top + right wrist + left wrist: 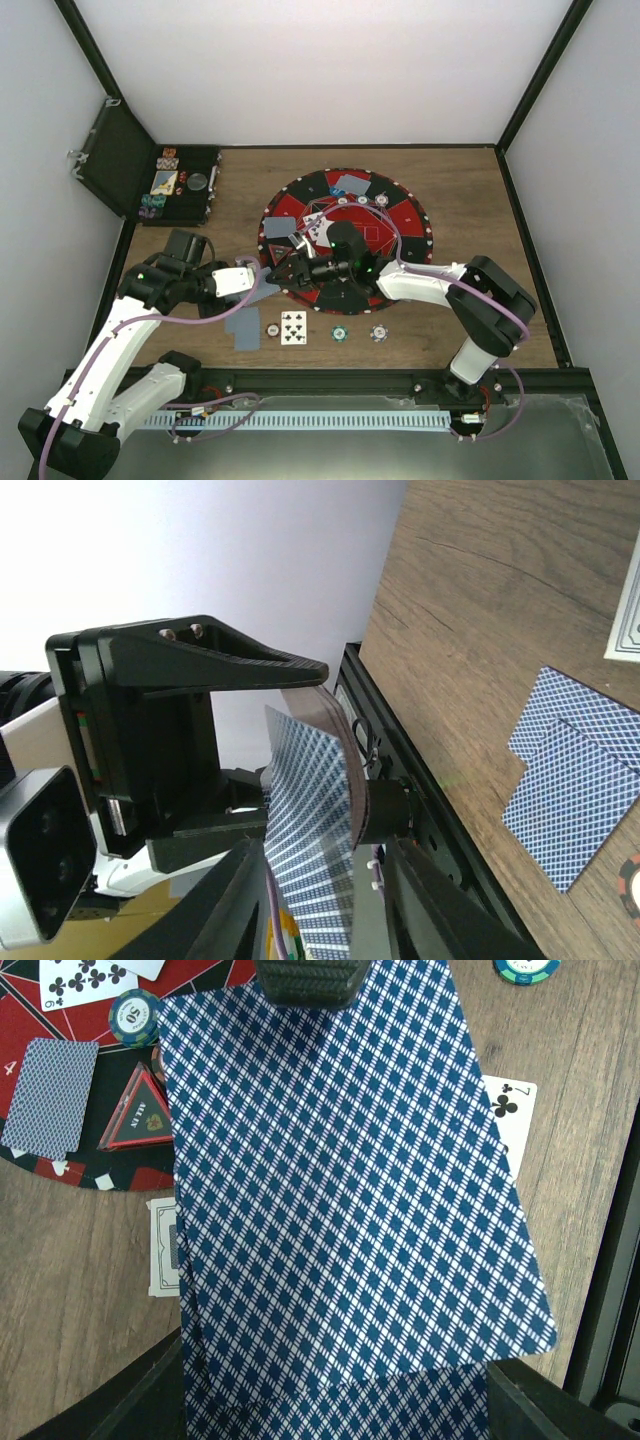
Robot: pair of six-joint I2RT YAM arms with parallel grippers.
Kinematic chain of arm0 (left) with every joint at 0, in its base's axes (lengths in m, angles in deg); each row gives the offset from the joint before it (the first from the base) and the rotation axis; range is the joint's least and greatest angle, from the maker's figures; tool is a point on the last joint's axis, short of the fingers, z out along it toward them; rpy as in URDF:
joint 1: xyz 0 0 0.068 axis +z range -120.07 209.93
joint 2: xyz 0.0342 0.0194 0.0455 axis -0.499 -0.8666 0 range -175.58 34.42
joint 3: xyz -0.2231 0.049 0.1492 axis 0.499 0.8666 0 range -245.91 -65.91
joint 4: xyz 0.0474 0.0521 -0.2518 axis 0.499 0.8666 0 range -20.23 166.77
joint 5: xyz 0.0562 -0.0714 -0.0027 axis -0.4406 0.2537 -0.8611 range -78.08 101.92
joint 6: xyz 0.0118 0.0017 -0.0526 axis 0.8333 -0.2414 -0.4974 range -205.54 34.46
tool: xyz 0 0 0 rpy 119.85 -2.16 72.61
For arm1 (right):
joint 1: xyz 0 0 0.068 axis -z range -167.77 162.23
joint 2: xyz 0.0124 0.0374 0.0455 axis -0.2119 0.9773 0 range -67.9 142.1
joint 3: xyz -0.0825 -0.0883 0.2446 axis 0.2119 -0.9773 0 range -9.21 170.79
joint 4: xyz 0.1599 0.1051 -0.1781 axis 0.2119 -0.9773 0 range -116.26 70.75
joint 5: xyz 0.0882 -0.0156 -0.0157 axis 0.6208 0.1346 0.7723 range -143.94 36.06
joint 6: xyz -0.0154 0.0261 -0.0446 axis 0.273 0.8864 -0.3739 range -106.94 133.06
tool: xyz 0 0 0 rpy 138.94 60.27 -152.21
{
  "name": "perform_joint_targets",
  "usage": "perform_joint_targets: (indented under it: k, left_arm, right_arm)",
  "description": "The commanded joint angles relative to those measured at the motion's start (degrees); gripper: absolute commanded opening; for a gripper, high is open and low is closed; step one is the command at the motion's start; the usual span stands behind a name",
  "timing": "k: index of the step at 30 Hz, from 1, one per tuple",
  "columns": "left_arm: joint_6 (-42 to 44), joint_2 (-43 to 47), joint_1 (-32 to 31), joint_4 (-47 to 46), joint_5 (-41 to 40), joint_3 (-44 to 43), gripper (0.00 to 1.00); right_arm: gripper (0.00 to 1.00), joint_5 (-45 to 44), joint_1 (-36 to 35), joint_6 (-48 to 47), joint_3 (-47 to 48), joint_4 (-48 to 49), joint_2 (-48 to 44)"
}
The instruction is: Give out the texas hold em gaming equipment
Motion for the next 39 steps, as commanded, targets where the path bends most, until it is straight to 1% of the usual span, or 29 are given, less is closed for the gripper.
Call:
perform_joint_targets:
  k: [1, 4, 10, 13, 15, 19, 20, 22, 24, 25, 27, 29, 31, 35, 37, 39]
  left_arm:
    - [0.2, 0.5, 0.1, -0.7, 0.7, -1.5, 0.04]
    - [0.1, 0.5, 0.1, -0.8, 0.5, -1.6, 0.04]
    - [0.1, 0.5, 0.1, -0.7, 0.5, -1.7, 0.04]
    - [0.2, 0.6, 0.1, -0.6, 0.5, -1.6, 0.04]
    - [0.2, 0.7, 0.1, -0.5, 0.3, -1.7, 0.04]
    - [0.3, 0.9, 0.1, -0.1, 0.0, -1.8, 0.04]
    - [0.2, 0.9, 0.2, 0.0, -0.1, -1.8, 0.04]
    - [0.2, 1.0, 0.1, 0.2, -0.1, -1.9, 0.04]
    - [0.3, 1.0, 0.2, 0.2, 0.0, -2.0, 0.04]
    - [0.2, 1.0, 0.2, 0.3, 0.0, -2.1, 0.04]
    - [0.1, 0.9, 0.1, 0.3, 0.2, -2.2, 0.04]
    - [0.0, 0.7, 0.1, 0.3, 0.4, -2.3, 0.04]
    - [-0.2, 0.7, 0.2, 0.3, 0.5, -2.4, 0.04]
    - [-0.5, 0.7, 0.1, 0.7, 0.3, -2.5, 0.04]
    - [-0.6, 0.9, 0.1, 0.8, 0.0, -2.5, 0.04]
    - [-0.5, 1.0, 0.2, 0.8, -0.2, -2.5, 0.04]
  right_arm:
    - [0.31, 2.1, 0.2, 2.1, 0.1, 4.9, -0.8]
    - [0.24, 3.0, 0.2, 2.8, 0.0, 6.0, -1.3]
    - [0.07, 3.5, 0.2, 1.2, 0.3, 3.1, -3.1]
    - [0.01, 3.7, 0.3, 0.0, 0.7, 1.1, -4.2]
    - [0.01, 3.8, 0.7, -1.6, 1.3, -1.5, -4.9]
    - [0.01, 3.7, 4.1, -7.8, 3.9, -12.0, -8.4]
    - [0.01, 2.9, 5.3, -10.7, 5.3, -16.4, -9.4]
    - [0.01, -0.9, 8.1, -19.2, 10.5, -28.5, -11.1]
    - [0.01, -6.9, 10.9, -27.1, 14.6, -38.2, -12.3]
    - [0.01, -11.5, 12.1, -32.4, 16.6, -42.3, -12.5]
    - [0.01, -26.9, 12.3, -39.6, 20.0, -49.3, -12.1]
    - [0.01, -40.1, 12.3, -44.8, 21.8, -52.5, -10.8]
    - [0.01, -51.6, 11.9, -49.9, 22.7, -53.4, -8.6]
    - [0.01, -71.0, 9.3, -60.9, 23.2, -49.4, -4.0]
    - [0.01, -81.7, 6.9, -69.0, 21.7, -41.8, -1.5]
    - [0.01, -90.3, 5.0, -80.4, 18.7, -31.4, 0.2]
